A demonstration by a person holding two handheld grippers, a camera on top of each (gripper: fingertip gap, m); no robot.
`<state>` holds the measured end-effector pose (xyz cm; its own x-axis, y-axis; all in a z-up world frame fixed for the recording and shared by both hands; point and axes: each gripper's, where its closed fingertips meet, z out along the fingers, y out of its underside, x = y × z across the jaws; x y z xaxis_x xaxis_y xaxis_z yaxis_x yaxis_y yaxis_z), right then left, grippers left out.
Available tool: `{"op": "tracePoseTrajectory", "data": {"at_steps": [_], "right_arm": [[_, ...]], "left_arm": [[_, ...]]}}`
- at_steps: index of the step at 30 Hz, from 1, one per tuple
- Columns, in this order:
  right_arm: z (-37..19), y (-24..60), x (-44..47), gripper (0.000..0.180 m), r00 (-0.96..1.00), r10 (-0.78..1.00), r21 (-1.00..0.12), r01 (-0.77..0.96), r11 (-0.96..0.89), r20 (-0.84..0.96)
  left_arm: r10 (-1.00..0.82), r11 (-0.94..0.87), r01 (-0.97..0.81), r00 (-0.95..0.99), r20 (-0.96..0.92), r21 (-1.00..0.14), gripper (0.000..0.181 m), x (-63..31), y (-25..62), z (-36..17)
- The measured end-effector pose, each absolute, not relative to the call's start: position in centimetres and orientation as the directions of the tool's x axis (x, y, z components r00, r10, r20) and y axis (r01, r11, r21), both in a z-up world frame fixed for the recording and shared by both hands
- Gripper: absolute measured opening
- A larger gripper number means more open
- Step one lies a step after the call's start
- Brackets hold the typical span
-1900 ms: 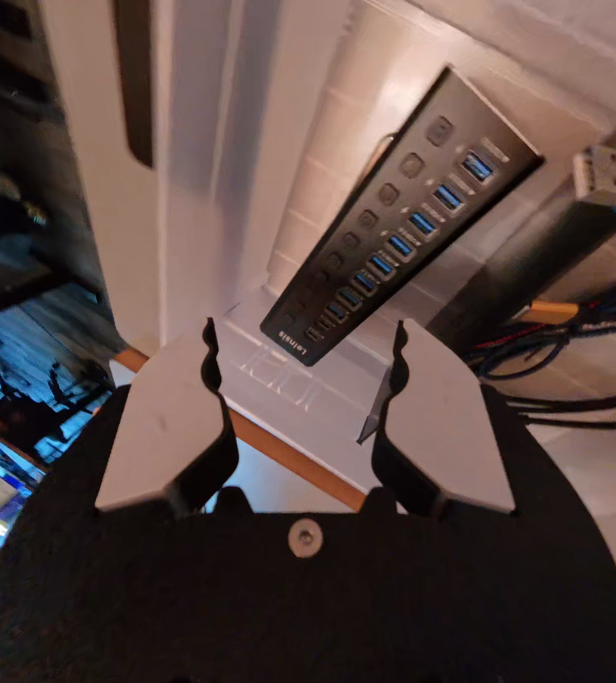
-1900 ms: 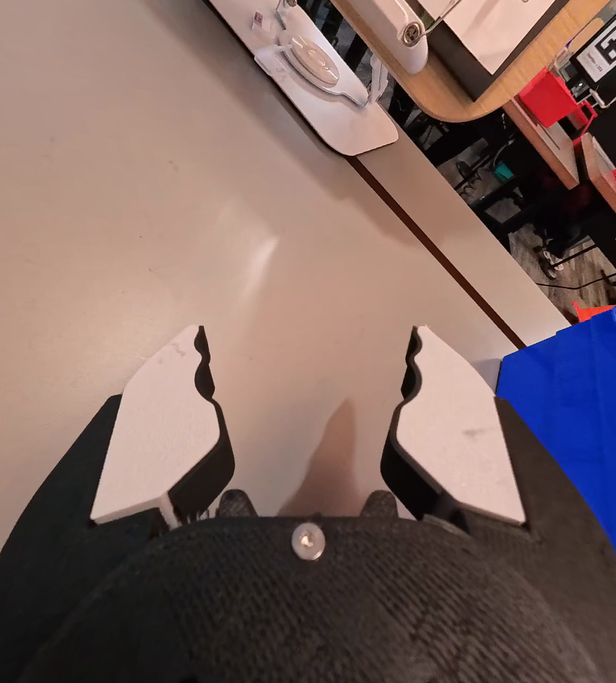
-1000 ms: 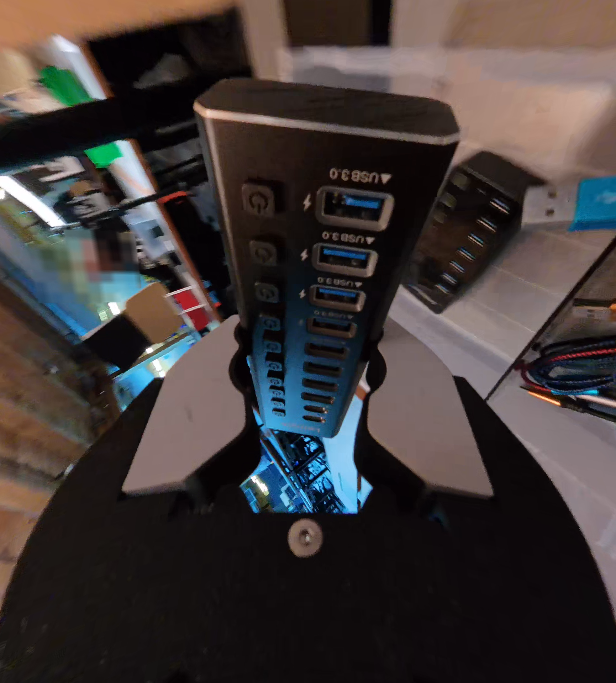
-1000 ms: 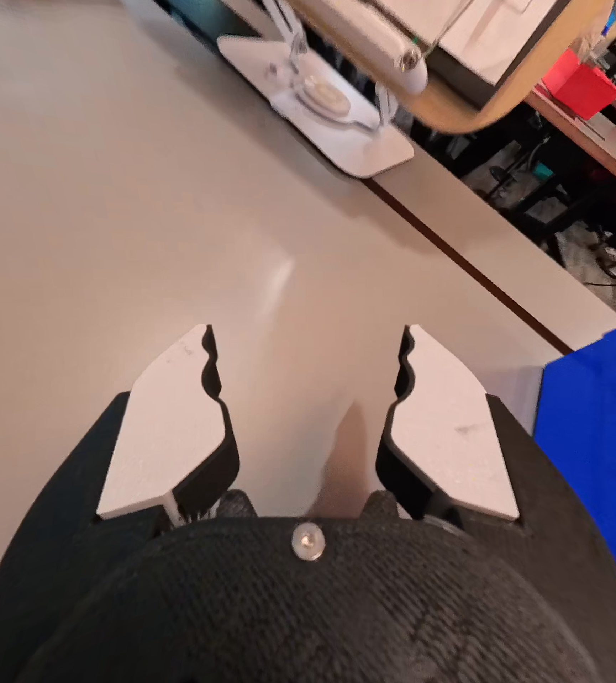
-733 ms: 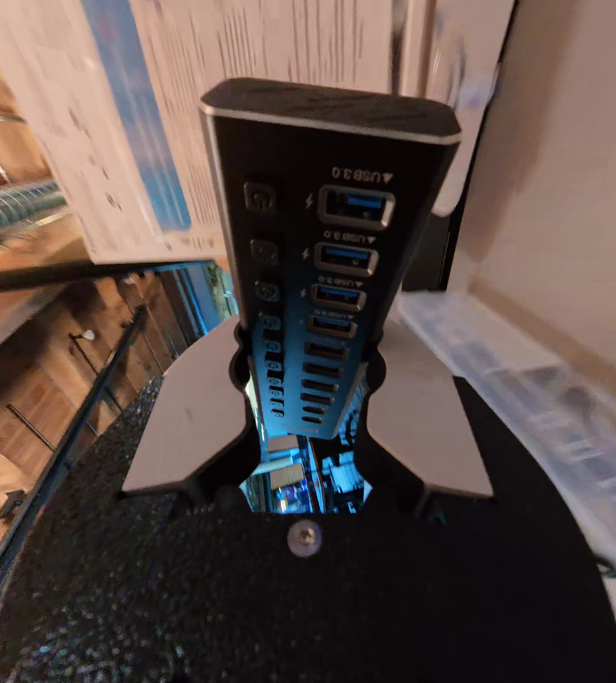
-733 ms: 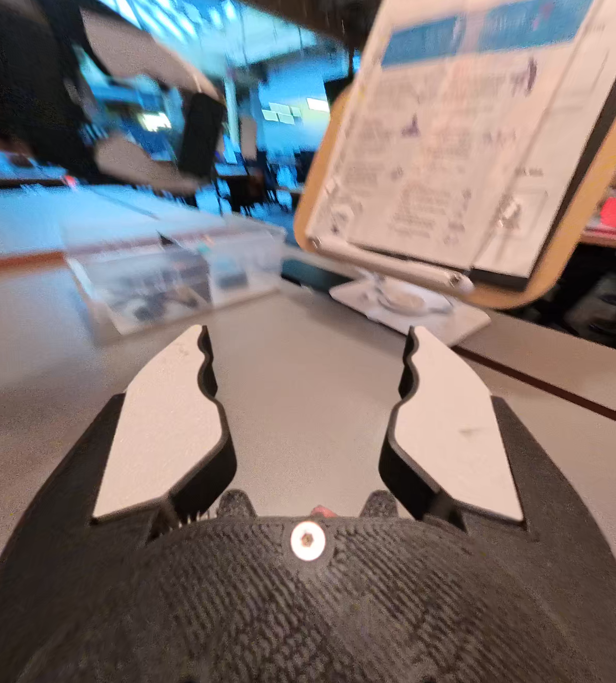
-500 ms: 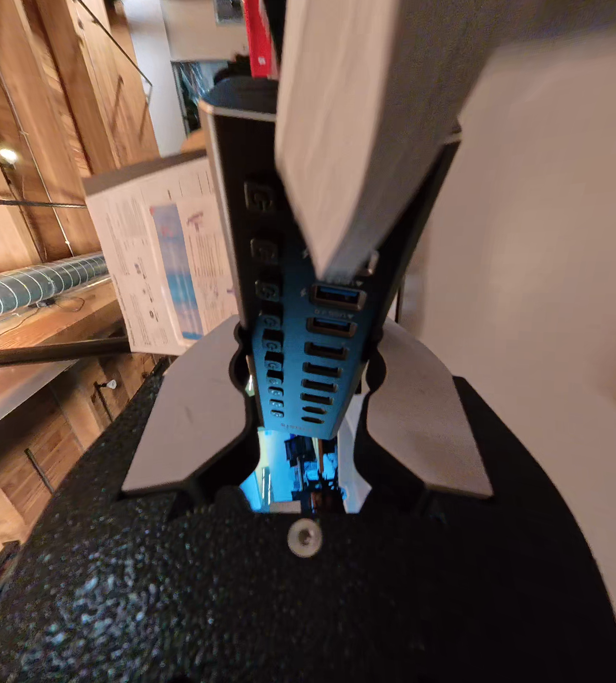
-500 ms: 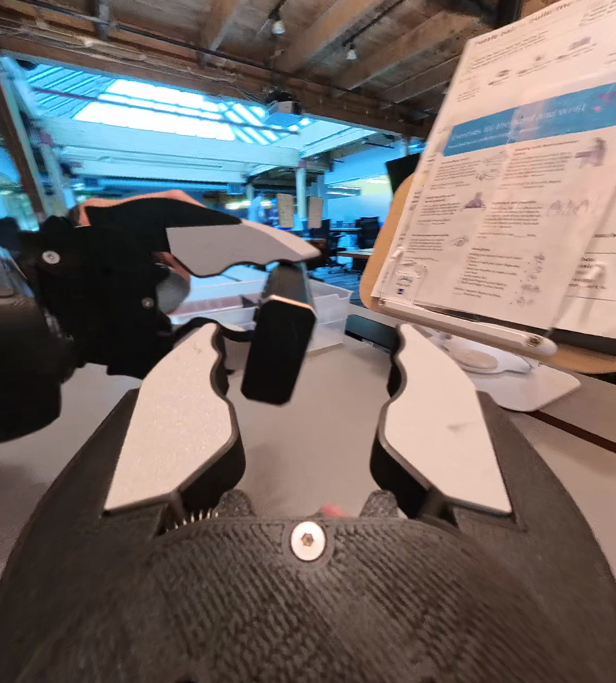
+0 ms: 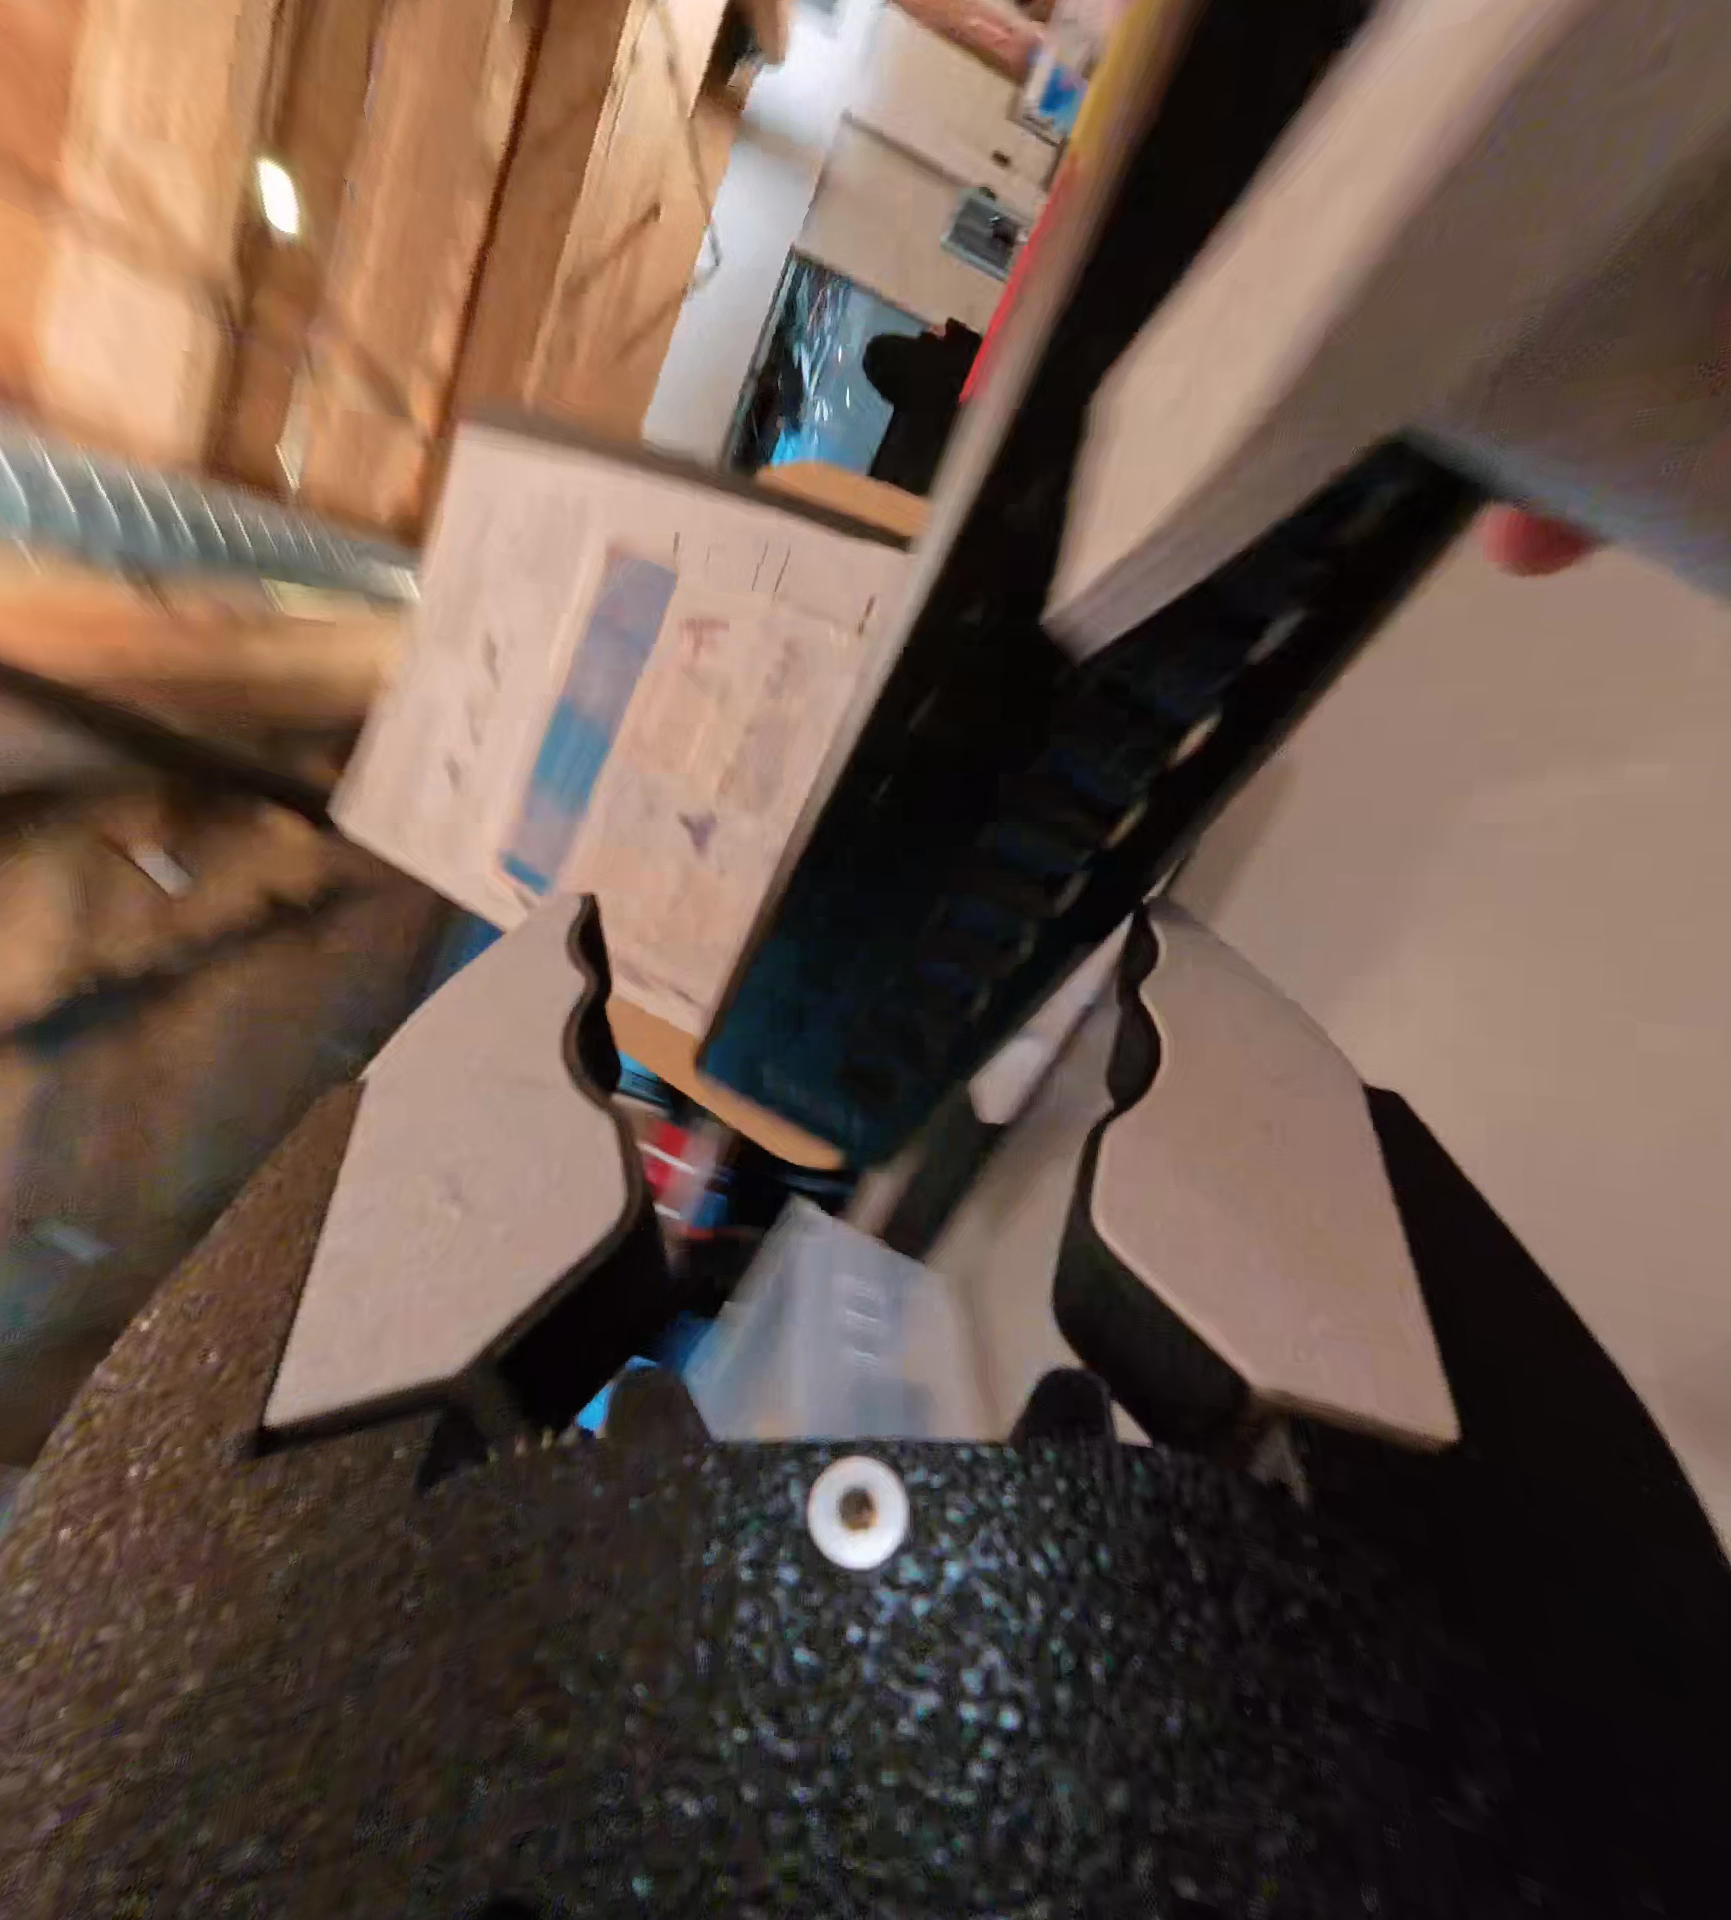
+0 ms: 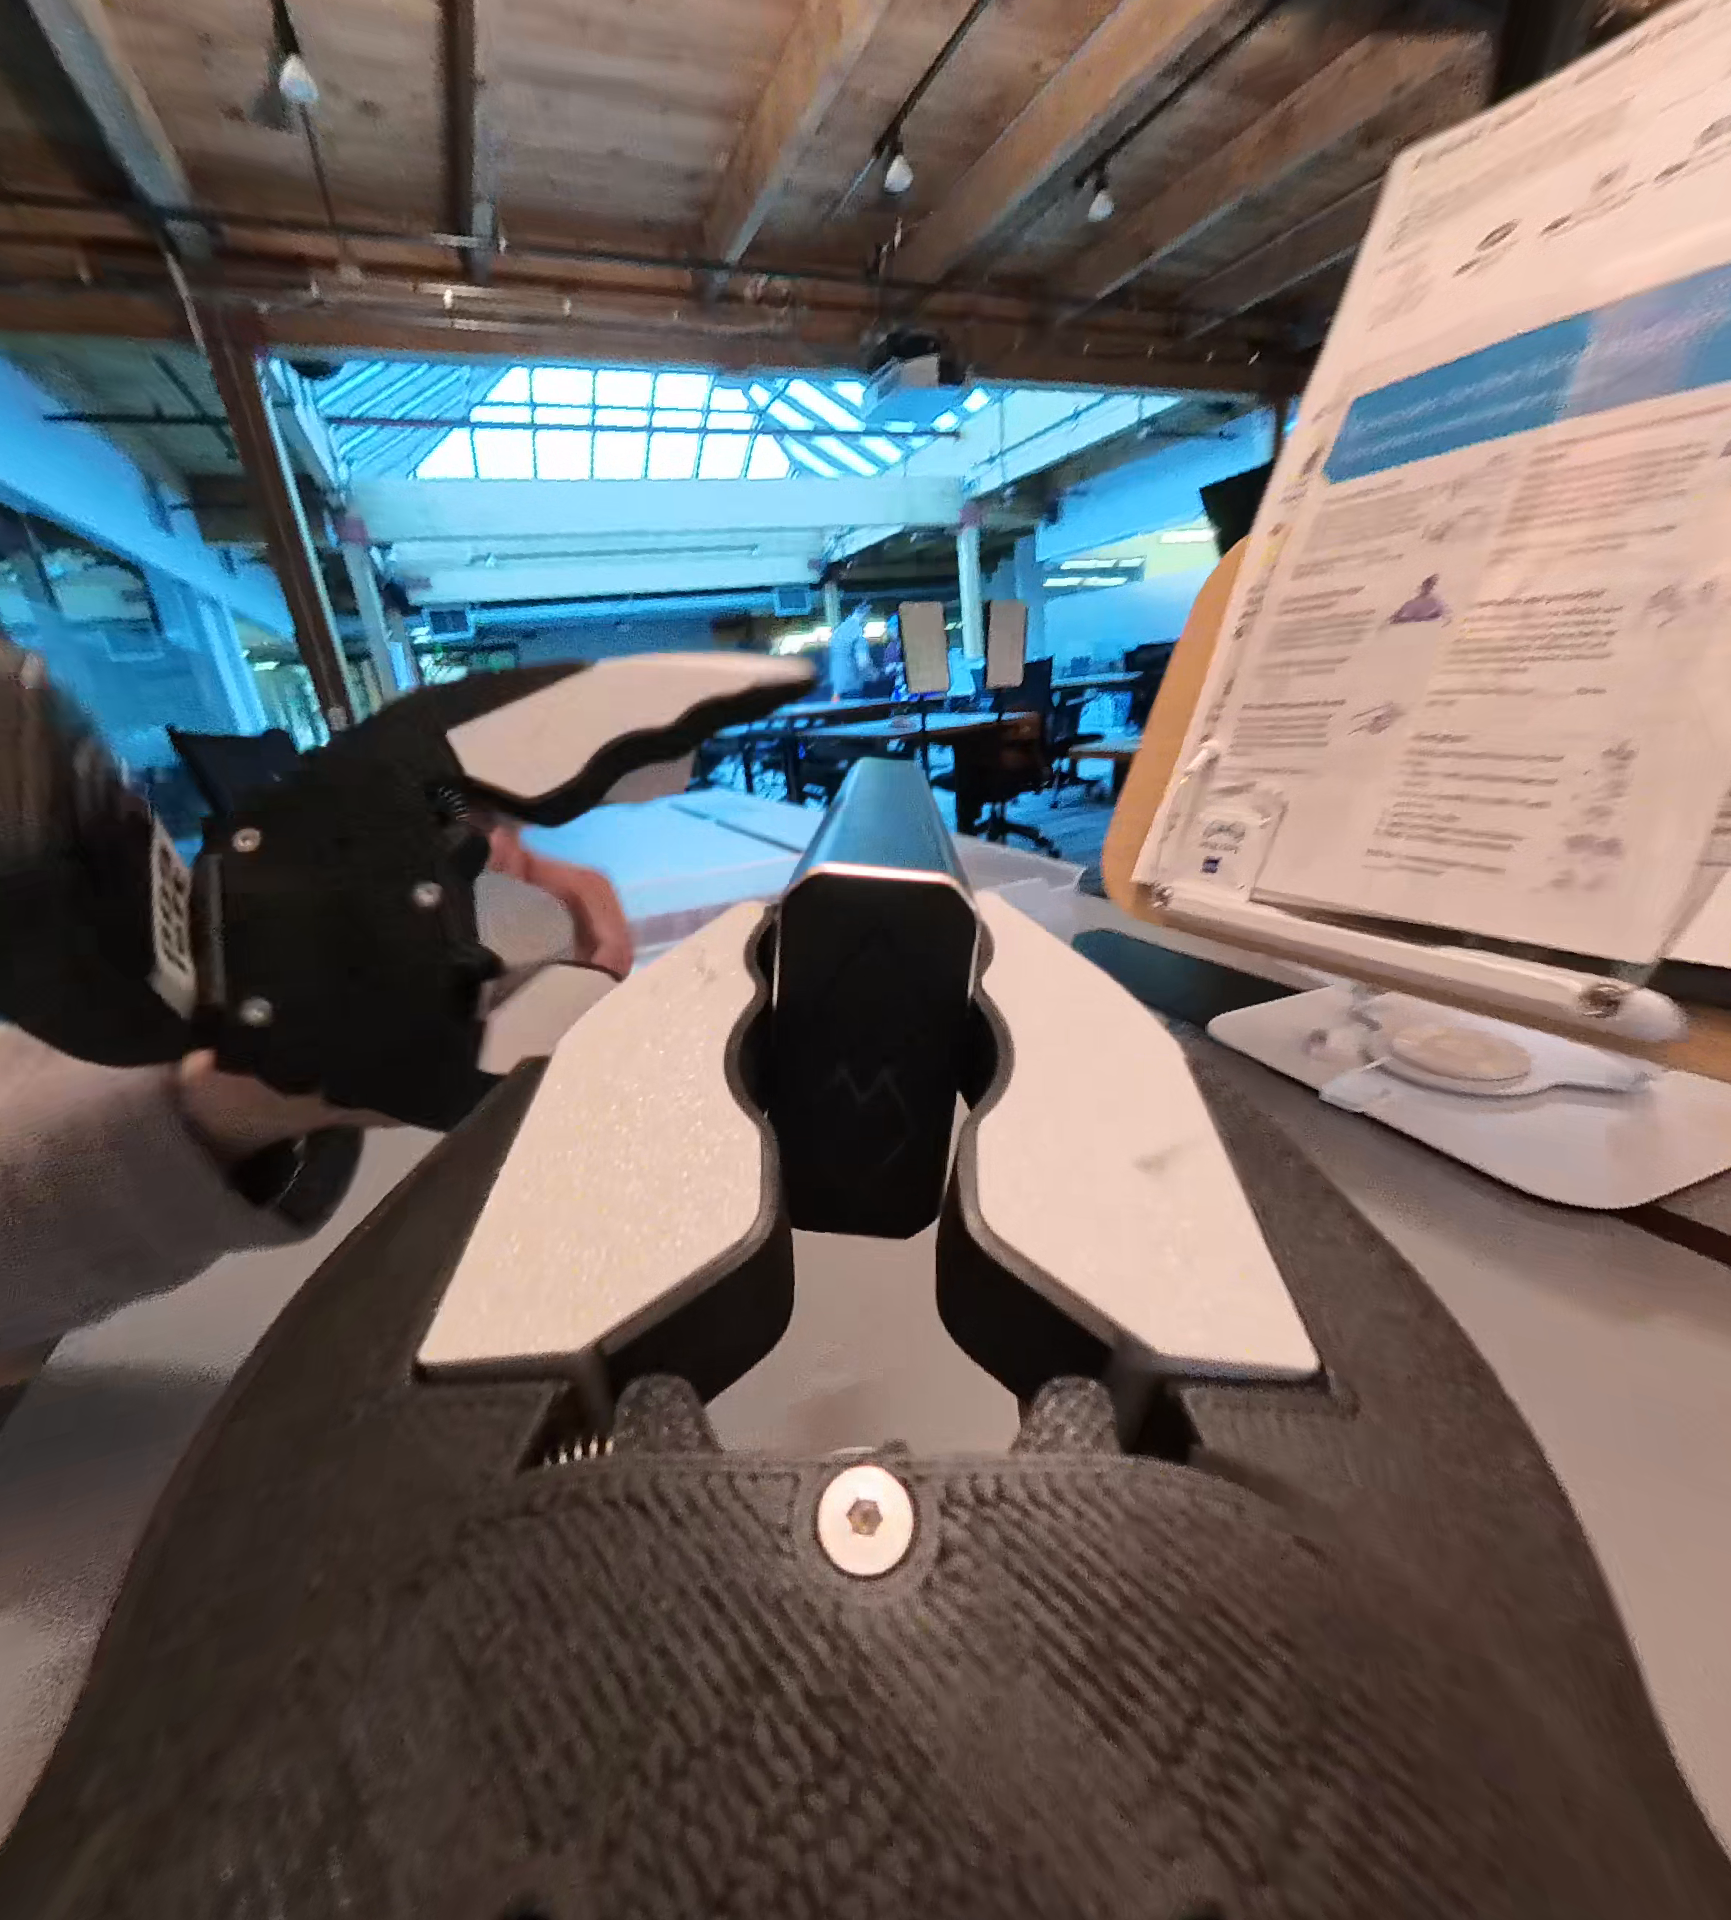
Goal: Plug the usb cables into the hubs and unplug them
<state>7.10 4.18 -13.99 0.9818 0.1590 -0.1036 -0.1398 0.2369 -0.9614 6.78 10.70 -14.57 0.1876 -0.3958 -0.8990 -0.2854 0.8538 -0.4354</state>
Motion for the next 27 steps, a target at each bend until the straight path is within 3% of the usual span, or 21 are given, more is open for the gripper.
{"op": "tracePoseTrajectory", "data": {"at_steps": [2, 4, 5, 6, 8, 12, 14, 17, 20, 23, 25, 27], "right_arm": [[-13.2, 3.3, 8.4, 0.032, 0.984, 0.129, -0.946, -0.159, 0.282, -0.126], [-12.6, 2.5, 9.2, 0.031, 0.987, 0.102, -0.935, -0.15, 0.323, -0.123], [-12.5, 2.4, 9.2, 0.031, 0.993, 0.082, -0.938, -0.109, 0.328, -0.087], [-12.5, 2.4, 8.9, 0.031, 0.996, 0.074, -0.945, -0.066, 0.32, -0.044], [-12.8, 2.8, 8.0, 0.031, 0.997, 0.077, -0.953, -0.007, 0.304, 0.018], [-15.2, 4.6, 6.0, 0.031, 0.967, 0.041, -0.954, 0.238, 0.184, 0.25], [-16.0, 5.1, 5.6, 0.032, 0.929, -0.003, -0.92, 0.366, 0.142, 0.369], [-16.3, 5.4, 5.3, 0.032, 0.899, -0.027, -0.891, 0.436, 0.128, 0.437], [-17.0, 5.5, 5.6, 0.032, 0.875, -0.043, -0.869, 0.484, 0.105, 0.482], [-16.9, 5.4, 4.9, 0.033, 0.876, -0.008, -0.868, 0.479, 0.129, 0.483], [-16.5, 5.0, 4.4, 0.048, 0.897, 0.057, -0.89, 0.425, 0.163, 0.438], [-16.5, 4.6, 4.5, 0.077, 0.942, 0.171, -0.954, 0.266, 0.14, 0.287]], "left_arm": [[-0.743, 0.592, -0.218, 0.226, -0.63, -0.776, 0.098, 5.6, 11.5, -15.0], [-0.989, 0.074, -0.123, 0.118, -0.088, -0.99, 0.1, 5.0, 10.4, -16.7], [-0.972, -0.233, -0.108, -0.001, 0.234, -0.967, 0.099, 5.1, 9.0, -17.4], [-0.855, -0.491, -0.14, -0.11, 0.507, -0.86, 0.099, 5.4, 7.8, -17.8], [-0.58, -0.743, -0.224, -0.256, 0.774, -0.631, 0.098, 6.3, 6.5, -17.8], [-0.273, -0.89, -0.262, -0.348, 0.897, -0.373, 0.088, 7.9, 6.8, -16.2], [-0.265, -0.901, -0.278, -0.257, 0.93, -0.333, 0.083, 8.8, 7.4, -17.5], [-0.185, -0.924, -0.277, -0.281, 0.942, -0.264, 0.073, 9.0, 8.0, -17.8], [-0.22, -0.913, -0.268, -0.311, 0.925, -0.308, 0.071, 8.7, 8.2, -17.7], [-0.328, -0.874, -0.244, -0.341, 0.881, -0.42, 0.07, 8.2, 8.4, -16.7], [-0.446, -0.812, -0.222, -0.362, 0.819, -0.54, 0.068, 8.0, 8.5, -15.8], [-0.622, -0.67, -0.195, -0.379, 0.685, -0.716, 0.067, 7.6, 8.8, -15.2]]}}
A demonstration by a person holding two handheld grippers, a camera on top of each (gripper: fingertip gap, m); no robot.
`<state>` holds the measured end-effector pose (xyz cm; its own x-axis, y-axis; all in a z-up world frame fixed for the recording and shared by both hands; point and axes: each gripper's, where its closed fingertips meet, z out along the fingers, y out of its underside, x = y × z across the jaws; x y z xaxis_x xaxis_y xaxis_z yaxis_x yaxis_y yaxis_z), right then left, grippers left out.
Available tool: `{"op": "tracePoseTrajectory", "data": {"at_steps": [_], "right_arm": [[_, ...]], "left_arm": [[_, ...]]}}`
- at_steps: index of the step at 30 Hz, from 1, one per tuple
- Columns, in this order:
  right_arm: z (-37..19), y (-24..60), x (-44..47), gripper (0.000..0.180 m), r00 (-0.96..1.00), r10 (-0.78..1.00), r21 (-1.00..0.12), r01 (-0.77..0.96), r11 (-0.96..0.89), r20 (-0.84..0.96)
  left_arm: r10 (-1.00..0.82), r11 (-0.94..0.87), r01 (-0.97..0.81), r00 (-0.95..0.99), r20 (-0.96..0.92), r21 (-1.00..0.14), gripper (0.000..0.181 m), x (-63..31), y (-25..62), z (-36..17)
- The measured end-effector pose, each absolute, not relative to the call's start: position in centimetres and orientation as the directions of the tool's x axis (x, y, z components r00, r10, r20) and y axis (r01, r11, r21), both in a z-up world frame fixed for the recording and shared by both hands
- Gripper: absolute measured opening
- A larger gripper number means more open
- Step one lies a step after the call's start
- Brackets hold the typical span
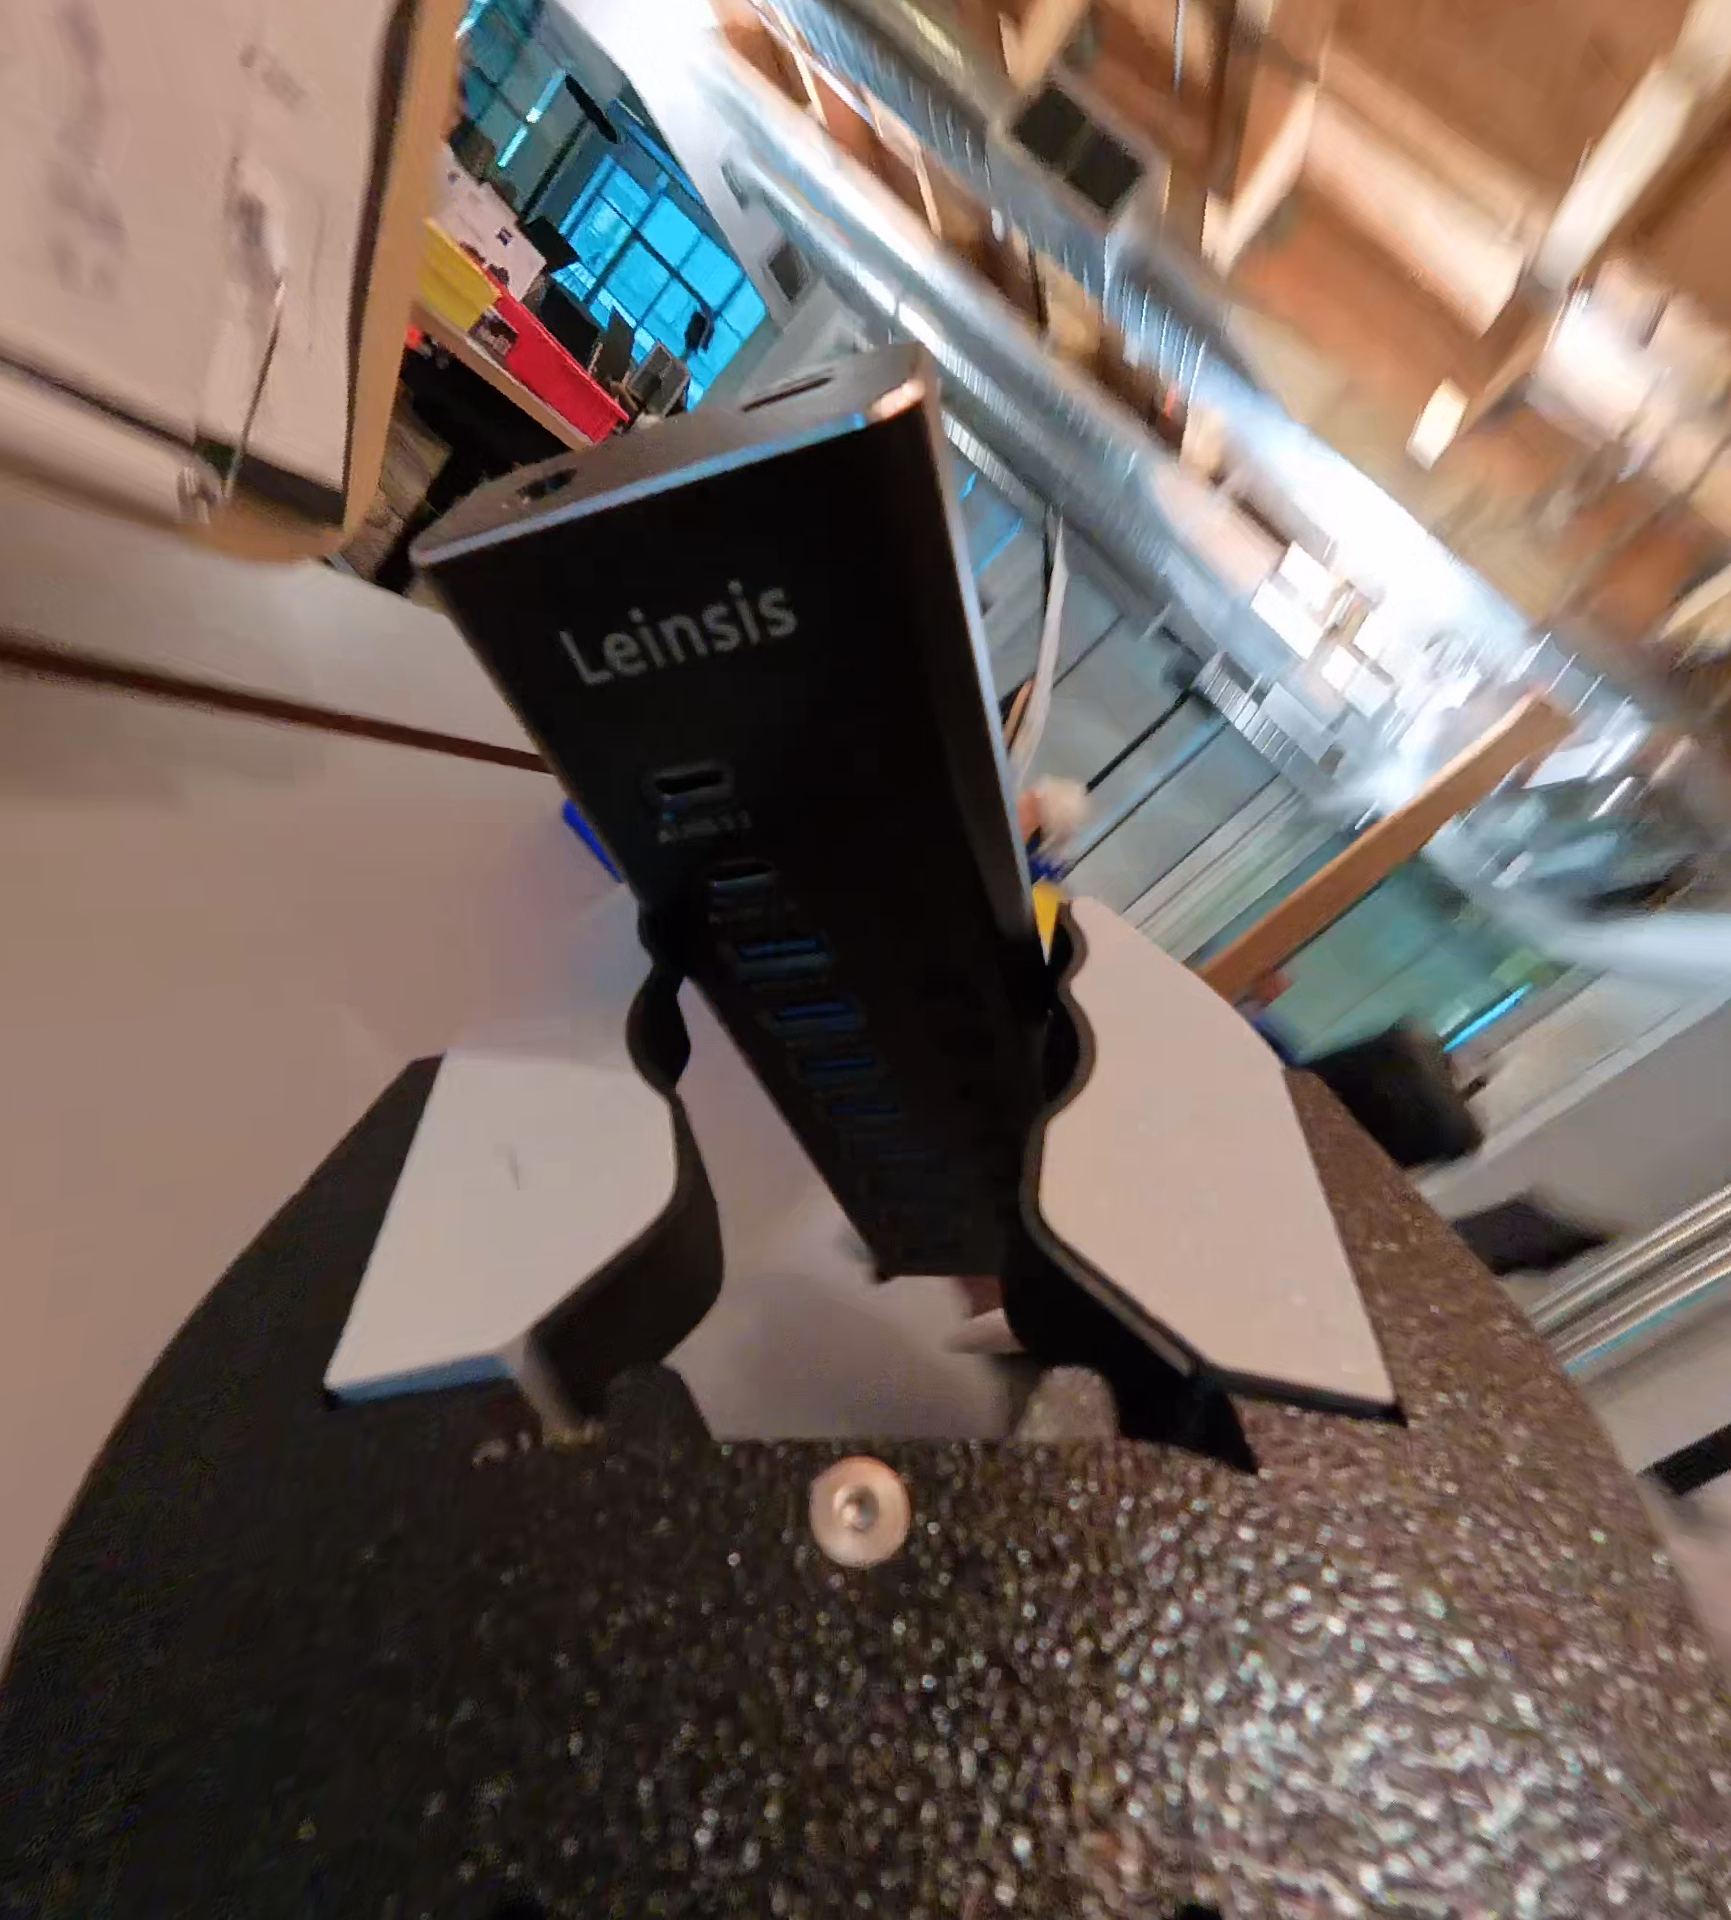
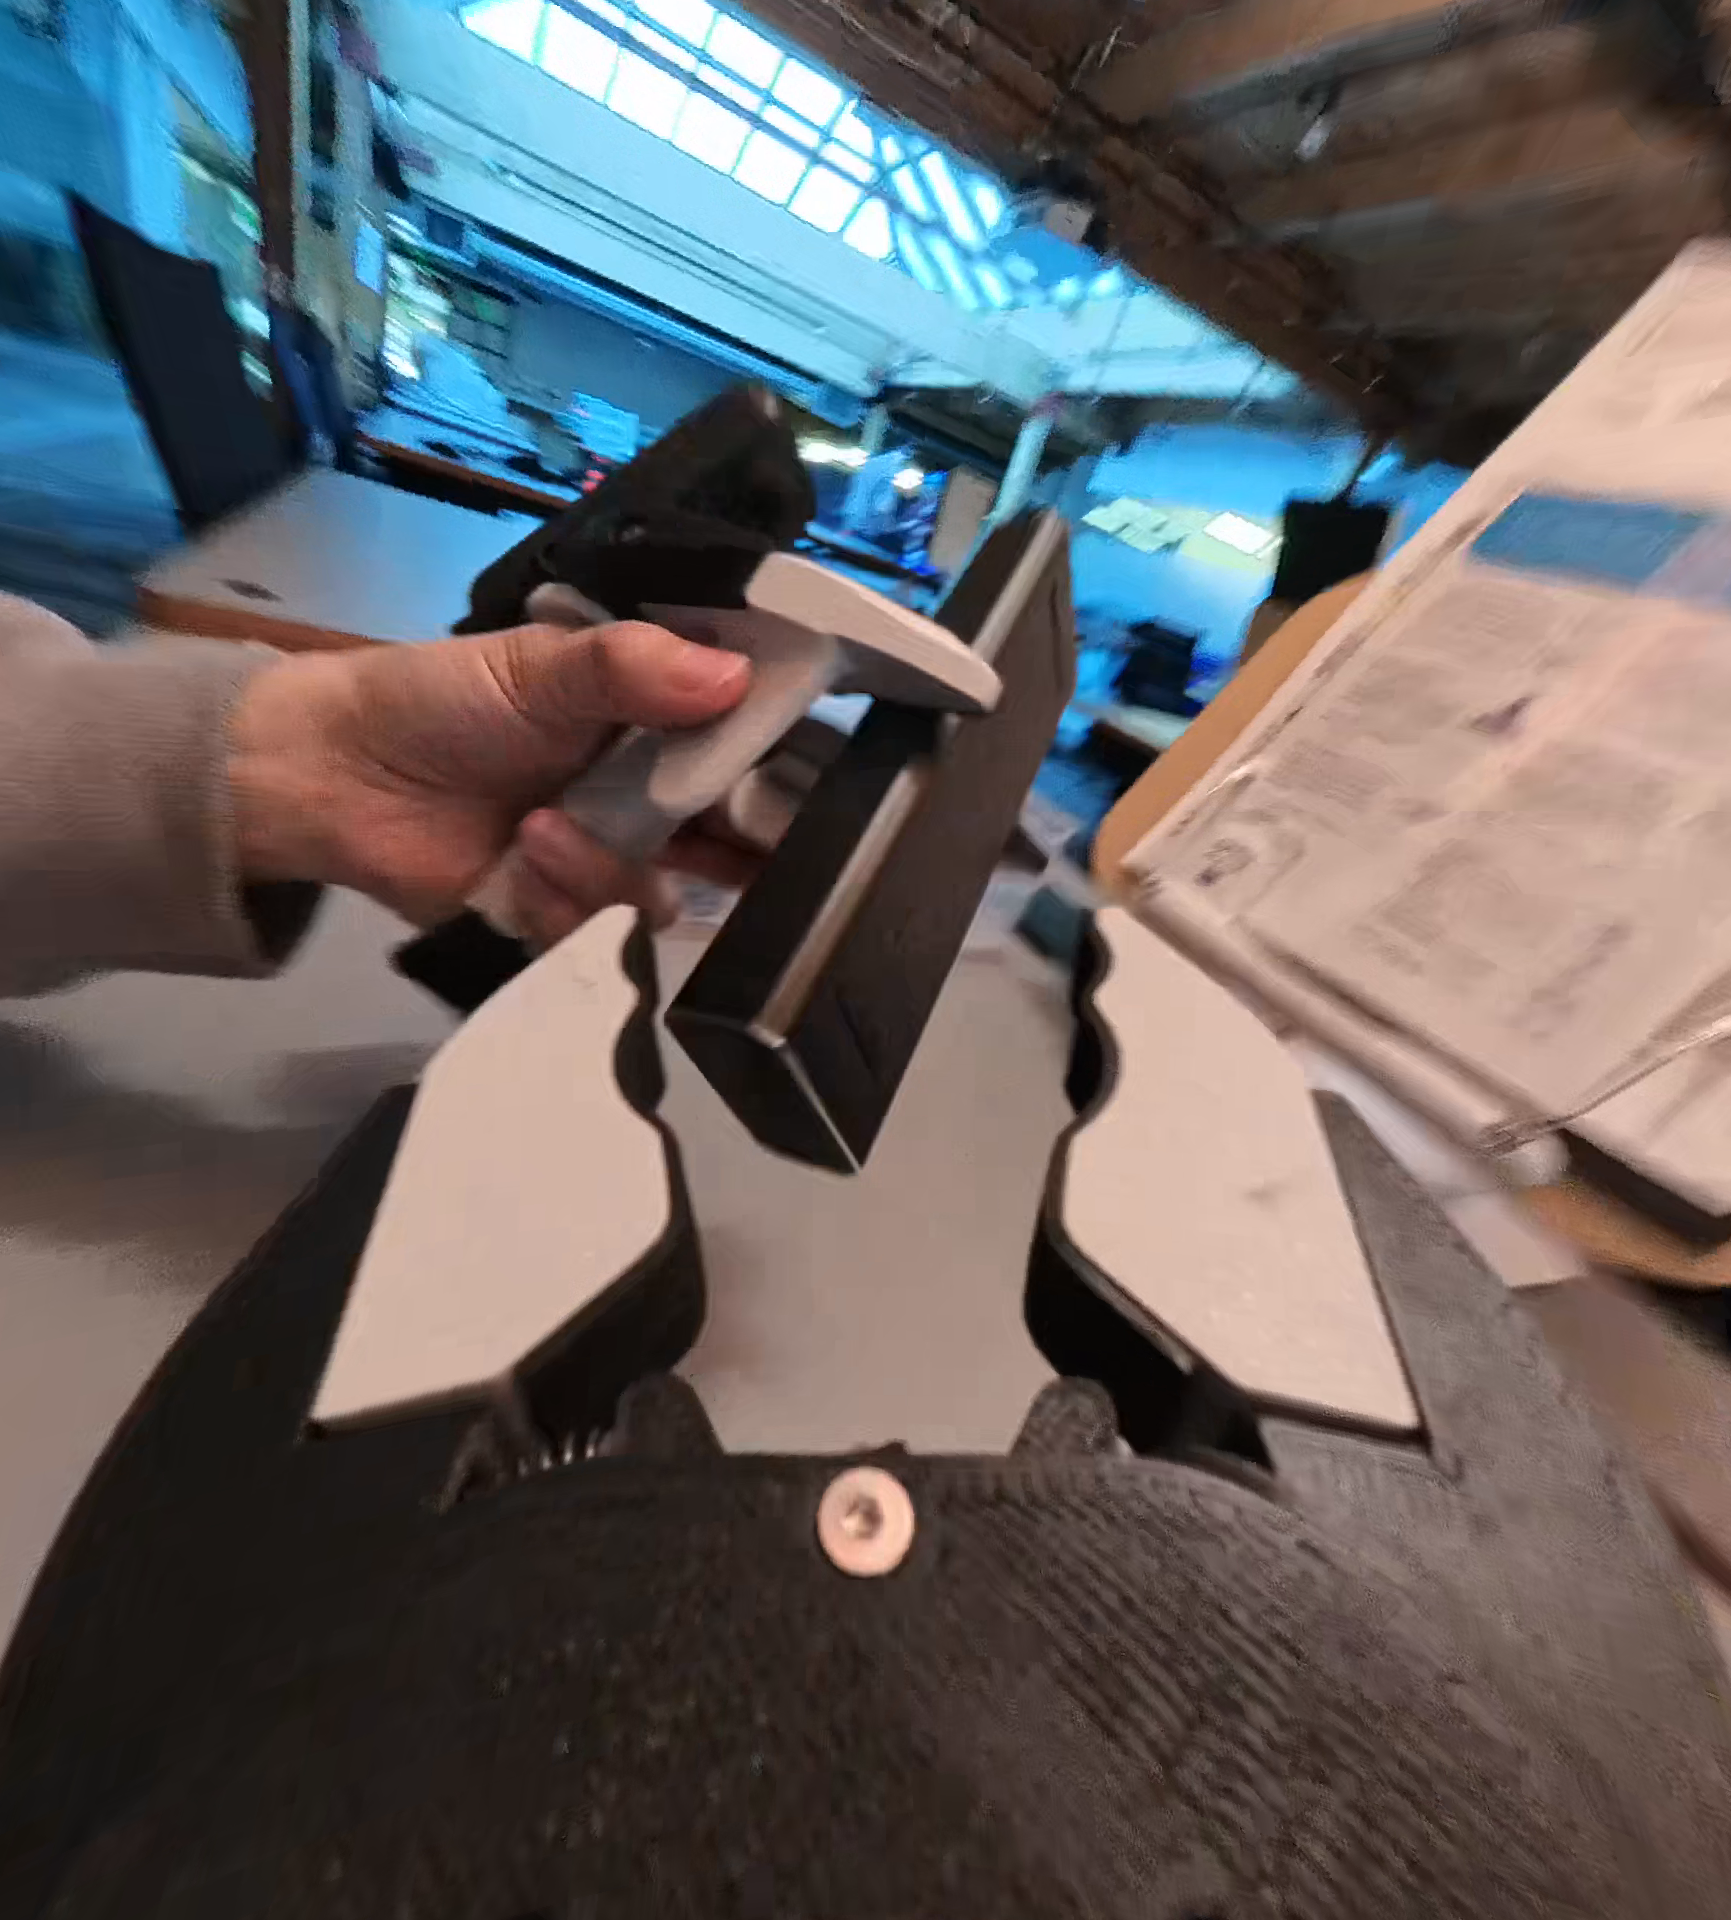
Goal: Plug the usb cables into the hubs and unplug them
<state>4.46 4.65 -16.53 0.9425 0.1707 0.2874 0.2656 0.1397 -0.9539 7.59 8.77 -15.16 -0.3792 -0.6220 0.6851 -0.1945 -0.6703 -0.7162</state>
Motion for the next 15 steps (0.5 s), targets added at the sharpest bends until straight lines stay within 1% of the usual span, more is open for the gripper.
{"op": "tracePoseTrajectory", "data": {"at_steps": [1, 2, 3, 5, 7, 9, 11, 13, 15], "right_arm": [[-16.8, 4.5, 4.6, 0.088, 0.954, 0.239, -0.982, 0.16, 0.098, 0.18], [-17.0, 4.3, 4.6, 0.093, 0.951, 0.299, -0.996, 0.06, 0.06, 0.075], [-17.2, 4.1, 4.6, 0.092, 0.938, 0.345, -0.999, -0.018, 0.033, -0.005], [-18.2, 4.2, 3.8, 0.09, 0.906, 0.415, -0.996, -0.083, -0.017, -0.082], [-19.2, 4.9, 2.6, 0.09, 0.896, 0.439, -0.997, -0.064, -0.034, -0.072], [-19.3, 5.3, 1.2, 0.083, 0.877, 0.476, -0.998, -0.065, -0.027, -0.069], [-19.1, 5.7, 0.6, 0.079, 0.873, 0.483, -0.997, -0.073, 0.0, -0.064], [-19.3, 6.1, 0.9, 0.073, 0.895, 0.446, -0.999, -0.032, 0.017, -0.021], [-19.8, 5.8, 0.7, 0.07, 0.888, 0.46, -1.0, 0.013, 0.015, 0.018]], "left_arm": [[-0.709, -0.564, -0.178, -0.396, 0.584, -0.806, 0.067, 7.3, 8.8, -14.9], [-0.776, -0.447, -0.162, -0.42, 0.471, -0.88, 0.067, 7.0, 8.6, -14.7], [-0.813, -0.328, -0.159, -0.454, 0.364, -0.931, 0.066, 6.7, 8.2, -14.7], [-0.817, -0.175, -0.148, -0.53, 0.227, -0.973, 0.066, 5.9, 7.1, -14.5], [-0.773, -0.103, -0.161, -0.608, 0.18, -0.982, 0.065, 5.3, 5.8, -14.5], [-0.749, -0.032, -0.164, -0.649, 0.132, -0.986, 0.065, 5.2, 4.8, -15.0], [-0.729, 0.04, -0.17, -0.679, 0.088, -0.985, 0.065, 5.1, 4.0, -15.8], [-0.697, 0.078, -0.162, -0.715, 0.063, -0.984, 0.064, 4.8, 2.9, -16.4], [-0.68, 0.11, -0.164, -0.732, 0.046, -0.98, 0.064, 4.8, 2.2, -17.0]]}}
